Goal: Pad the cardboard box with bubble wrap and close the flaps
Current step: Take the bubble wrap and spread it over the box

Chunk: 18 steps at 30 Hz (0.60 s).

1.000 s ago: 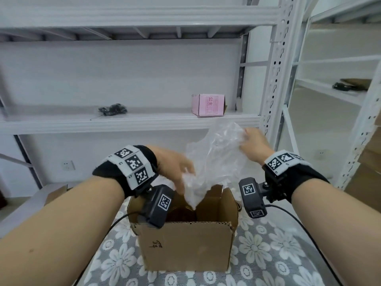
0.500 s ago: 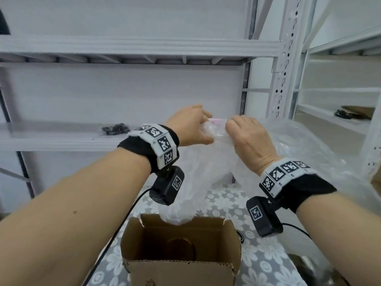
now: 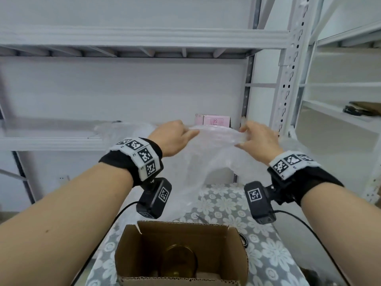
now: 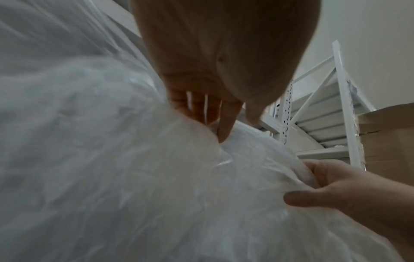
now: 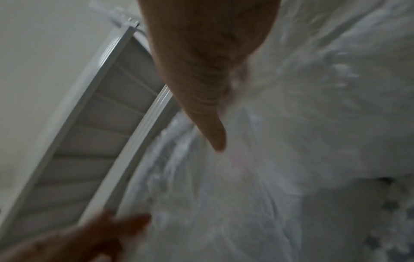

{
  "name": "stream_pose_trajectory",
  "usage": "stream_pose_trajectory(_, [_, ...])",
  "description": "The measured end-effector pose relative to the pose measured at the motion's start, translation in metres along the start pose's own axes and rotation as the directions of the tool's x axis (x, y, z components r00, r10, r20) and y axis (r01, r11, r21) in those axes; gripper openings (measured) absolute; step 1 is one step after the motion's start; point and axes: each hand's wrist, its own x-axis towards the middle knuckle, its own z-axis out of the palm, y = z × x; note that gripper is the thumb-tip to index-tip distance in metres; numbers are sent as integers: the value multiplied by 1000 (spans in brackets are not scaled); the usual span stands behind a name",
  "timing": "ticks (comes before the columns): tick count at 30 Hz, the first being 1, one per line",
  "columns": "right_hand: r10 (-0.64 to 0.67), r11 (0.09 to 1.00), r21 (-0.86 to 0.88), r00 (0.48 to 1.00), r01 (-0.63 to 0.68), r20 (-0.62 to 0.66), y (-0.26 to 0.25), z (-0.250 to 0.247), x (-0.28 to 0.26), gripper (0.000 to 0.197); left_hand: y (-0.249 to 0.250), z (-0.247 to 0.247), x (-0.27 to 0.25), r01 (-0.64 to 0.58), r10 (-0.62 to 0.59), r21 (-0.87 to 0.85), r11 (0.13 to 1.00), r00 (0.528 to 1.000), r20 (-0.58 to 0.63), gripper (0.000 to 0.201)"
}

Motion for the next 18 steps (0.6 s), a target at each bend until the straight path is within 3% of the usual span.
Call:
stream_pose_trajectory(1, [26,990,134,989,-46,147,-3,-2,0,28,-2,1,2,0,-2,-35,999,998,-65,45])
stream_pose_trajectory(3, [19,973,214,954,-87,300,-6,-4,-1,25,-7,-1,2,9,-21,-65,998,980,-198,27])
stream_pose_trajectory(7, [100,972,170,941,-162,323,4,-2,-2,44,-22,-2,-1,75,-105,-116,990,952,-288,4])
stream_pose_trajectory(10, [103,894,379,933,-240,345,12,-1,-7,14,-35,7,-1,194,-228,-149,970,937,-266,24])
stream_pose_trajectory(14, [4,602,689,864,-405,504,10,-3,-21,13,-45,16,-7,320,-334,-97,942,914,-230,34])
stream_pose_trajectory(18, [-21,557,729,871,-398,491,11,-2,-24,18,-49,20,-7,351,-350,-27,936,920,-177,26])
